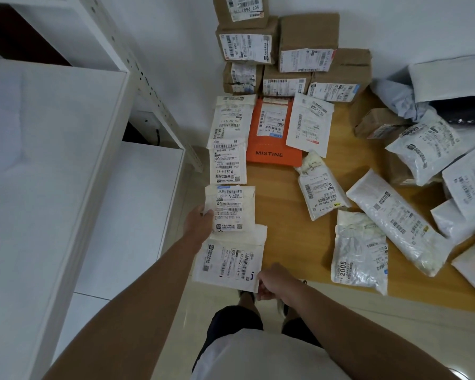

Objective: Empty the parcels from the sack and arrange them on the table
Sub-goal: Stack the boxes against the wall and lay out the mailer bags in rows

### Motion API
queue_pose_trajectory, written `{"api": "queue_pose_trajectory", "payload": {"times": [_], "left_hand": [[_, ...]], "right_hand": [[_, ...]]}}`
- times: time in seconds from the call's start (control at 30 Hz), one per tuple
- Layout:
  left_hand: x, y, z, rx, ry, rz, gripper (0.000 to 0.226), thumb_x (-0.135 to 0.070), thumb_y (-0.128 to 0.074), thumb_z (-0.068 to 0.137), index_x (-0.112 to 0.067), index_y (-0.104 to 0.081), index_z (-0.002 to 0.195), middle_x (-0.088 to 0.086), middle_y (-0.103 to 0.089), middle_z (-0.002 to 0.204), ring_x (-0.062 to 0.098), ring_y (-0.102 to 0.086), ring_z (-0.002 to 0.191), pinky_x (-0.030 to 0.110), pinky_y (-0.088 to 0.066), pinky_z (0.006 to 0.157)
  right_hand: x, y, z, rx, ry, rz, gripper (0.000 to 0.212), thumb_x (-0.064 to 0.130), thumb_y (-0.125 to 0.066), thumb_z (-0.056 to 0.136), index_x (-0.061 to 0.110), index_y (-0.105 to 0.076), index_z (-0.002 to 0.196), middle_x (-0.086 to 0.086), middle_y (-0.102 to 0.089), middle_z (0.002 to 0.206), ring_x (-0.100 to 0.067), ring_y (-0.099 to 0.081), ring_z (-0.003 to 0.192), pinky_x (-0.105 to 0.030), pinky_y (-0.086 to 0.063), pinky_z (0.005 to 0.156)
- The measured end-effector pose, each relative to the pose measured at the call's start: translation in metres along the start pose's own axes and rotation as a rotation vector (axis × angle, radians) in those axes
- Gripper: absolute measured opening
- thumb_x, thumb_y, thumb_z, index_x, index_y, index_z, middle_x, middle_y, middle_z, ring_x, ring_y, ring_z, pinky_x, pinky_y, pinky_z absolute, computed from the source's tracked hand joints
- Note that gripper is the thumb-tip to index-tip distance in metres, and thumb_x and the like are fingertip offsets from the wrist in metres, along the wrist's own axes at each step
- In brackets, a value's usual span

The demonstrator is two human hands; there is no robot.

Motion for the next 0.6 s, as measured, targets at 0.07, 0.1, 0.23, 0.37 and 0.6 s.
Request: {"api": "queue_pose_trajectory", "payload": {"times": [0.07,0.1,0.23,0.37,0.6], "left_hand": [[-0.004,0.0,-0.001,-0.004,-0.01,0.03,0.023,-0.011,-0.042,0.098,-0.022,-0.059,0.109,0.003,-0.066,0.099,0.022,-0.063,0.09,0.03,-0.05,0.072],[-0.004,0.001,0.0,-0.008,-0.011,0.04,0.026,-0.008,-0.039,0.097,-0.021,-0.06,0.108,0.004,-0.066,0.099,0.023,-0.063,0.09,0.029,-0.05,0.071],[0.001,0.003,0.005,-0.029,0.013,0.037,0.035,-0.003,-0.034,0.094,-0.013,-0.065,0.108,0.007,-0.07,0.103,0.026,-0.066,0.093,0.036,-0.055,0.078],[-0.004,0.001,0.001,-0.006,0.002,0.022,0.04,-0.002,-0.032,0.095,-0.026,-0.063,0.106,0.0,-0.069,0.098,0.022,-0.067,0.091,0.041,-0.057,0.083],[-0.001,0.007,0.004,-0.061,0.047,0.048,0.044,-0.006,-0.035,0.09,-0.021,-0.065,0.118,0.002,-0.071,0.104,0.025,-0.068,0.093,0.047,-0.058,0.082]], "right_hand": [[0.003,0.0,0.001,-0.015,0.006,0.004,0.031,0.007,-0.04,0.097,-0.003,-0.066,0.111,-0.02,-0.073,0.084,-0.023,-0.068,0.059,-0.034,-0.06,0.068],[0.005,0.001,0.0,-0.027,0.008,0.007,0.031,0.007,-0.04,0.097,-0.003,-0.066,0.111,-0.02,-0.073,0.085,-0.023,-0.068,0.059,-0.033,-0.06,0.067],[0.01,0.003,-0.002,-0.059,0.025,0.014,0.029,0.005,-0.04,0.096,-0.004,-0.065,0.109,-0.019,-0.071,0.083,-0.022,-0.067,0.054,-0.031,-0.06,0.059],[0.013,0.007,-0.001,-0.088,0.048,0.005,0.03,0.006,-0.039,0.094,-0.006,-0.066,0.103,-0.022,-0.071,0.078,-0.023,-0.066,0.053,-0.034,-0.059,0.062],[0.026,0.015,-0.011,-0.209,0.173,-0.34,0.033,0.028,-0.041,0.097,0.01,-0.055,0.073,-0.008,-0.062,0.071,-0.021,-0.057,0.058,-0.031,-0.05,0.058]]}}
Point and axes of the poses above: each hand's wrist, its own z-axis towards the middle knuckle, its own y-axis out of the back of the hand, x = y × z, the point moved 6 cm from there along z, towards the middle knuckle
